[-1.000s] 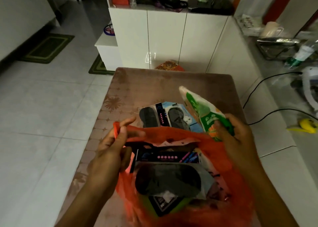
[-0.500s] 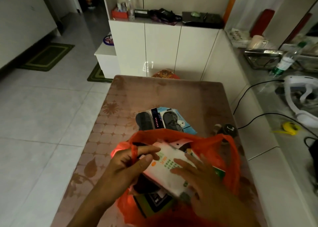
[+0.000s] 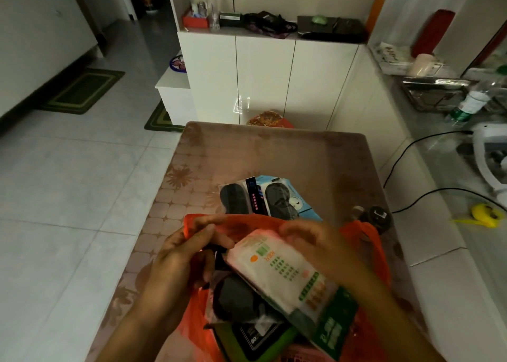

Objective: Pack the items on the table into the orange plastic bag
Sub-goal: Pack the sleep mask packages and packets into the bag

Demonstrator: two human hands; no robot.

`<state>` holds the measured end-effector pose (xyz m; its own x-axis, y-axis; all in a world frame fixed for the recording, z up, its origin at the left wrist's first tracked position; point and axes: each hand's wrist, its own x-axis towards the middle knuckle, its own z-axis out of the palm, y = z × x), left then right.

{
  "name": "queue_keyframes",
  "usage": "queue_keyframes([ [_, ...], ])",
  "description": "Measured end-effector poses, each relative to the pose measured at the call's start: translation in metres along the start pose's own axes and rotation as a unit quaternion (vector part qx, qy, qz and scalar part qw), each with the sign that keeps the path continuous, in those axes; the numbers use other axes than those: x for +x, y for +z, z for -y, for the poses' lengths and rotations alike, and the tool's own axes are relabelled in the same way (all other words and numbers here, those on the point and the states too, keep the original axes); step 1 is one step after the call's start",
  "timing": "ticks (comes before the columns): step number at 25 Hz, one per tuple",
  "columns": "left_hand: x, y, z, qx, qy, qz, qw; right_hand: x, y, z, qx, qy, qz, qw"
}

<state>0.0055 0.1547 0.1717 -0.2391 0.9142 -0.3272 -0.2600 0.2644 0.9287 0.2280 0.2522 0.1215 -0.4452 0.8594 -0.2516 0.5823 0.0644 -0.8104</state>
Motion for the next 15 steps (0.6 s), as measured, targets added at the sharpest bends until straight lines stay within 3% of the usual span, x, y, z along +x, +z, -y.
queue_keyframes([
  [3, 0.007, 0.0, 0.001, -0.001, -0.004, 0.002, 1.0, 0.09, -0.002, -0.023, -0.001, 0.043, -0.168, 0.985],
  [6, 0.017, 0.002, 0.001, -0.003, -0.009, 0.009, 1.0, 0.157, 0.022, -0.084, -0.026, 0.22, -0.126, 0.967],
  [8, 0.026, 0.001, 0.0, 0.007, -0.007, 0.015, 1.0, 0.171, 0.044, -0.115, -0.076, 0.288, -0.089, 0.951],
  [11, 0.035, -0.005, 0.003, 0.034, -0.008, 0.019, 0.999, 0.174, 0.058, -0.133, -0.175, 0.275, -0.079, 0.942],
  [15, 0.037, -0.007, 0.009, 0.043, -0.018, 0.032, 0.998, 0.172, 0.055, -0.133, -0.112, 0.26, -0.088, 0.955],
])
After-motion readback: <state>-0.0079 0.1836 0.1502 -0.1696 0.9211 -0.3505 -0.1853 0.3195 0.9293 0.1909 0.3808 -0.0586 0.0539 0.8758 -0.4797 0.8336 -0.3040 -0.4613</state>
